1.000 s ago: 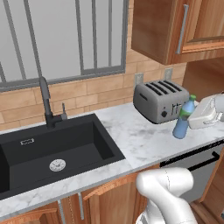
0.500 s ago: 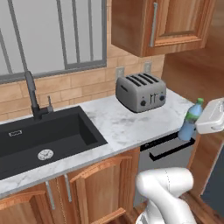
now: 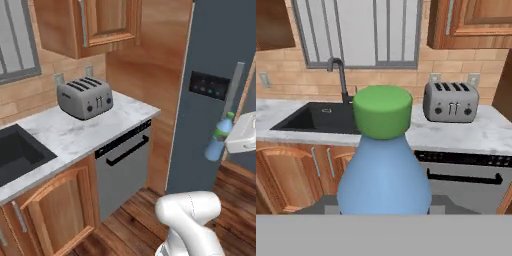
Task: Take the bottled waters from the counter and place them in the freezer to freeze. Close the freezer door after placing the bottles.
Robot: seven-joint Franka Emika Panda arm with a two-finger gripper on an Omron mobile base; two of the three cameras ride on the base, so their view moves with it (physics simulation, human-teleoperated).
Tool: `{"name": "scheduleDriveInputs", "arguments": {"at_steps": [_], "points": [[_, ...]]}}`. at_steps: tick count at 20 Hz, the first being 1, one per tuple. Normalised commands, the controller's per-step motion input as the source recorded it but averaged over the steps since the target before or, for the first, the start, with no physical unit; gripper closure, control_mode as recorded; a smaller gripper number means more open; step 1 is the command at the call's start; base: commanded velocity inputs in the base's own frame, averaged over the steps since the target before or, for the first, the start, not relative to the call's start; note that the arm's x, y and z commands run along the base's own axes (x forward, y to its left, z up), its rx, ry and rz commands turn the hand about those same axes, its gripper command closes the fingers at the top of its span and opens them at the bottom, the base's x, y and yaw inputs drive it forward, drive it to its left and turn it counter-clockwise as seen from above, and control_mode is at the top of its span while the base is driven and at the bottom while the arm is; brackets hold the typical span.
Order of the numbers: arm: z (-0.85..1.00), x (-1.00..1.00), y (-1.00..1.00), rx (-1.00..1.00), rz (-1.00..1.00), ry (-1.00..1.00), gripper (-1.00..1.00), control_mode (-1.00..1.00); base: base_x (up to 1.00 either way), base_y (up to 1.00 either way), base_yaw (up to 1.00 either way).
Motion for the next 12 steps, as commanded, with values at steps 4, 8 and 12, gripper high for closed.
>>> {"name": "scheduleDriveInputs", "arguments": {"at_steps": [4,8,12], "points": [[0.00,0.00,0.00,0.00,0.00,0.00,1.00,1.00,-0.02,-0.55,-0.69],[0.00,0.00,0.00,0.00,0.00,0.00,1.00,1.00,0.27,-0.95,-0.56],[0.00,0.00,0.00,0.00,0.00,0.00,1.00,1.00,0.36,-1.00,-0.31]]}}
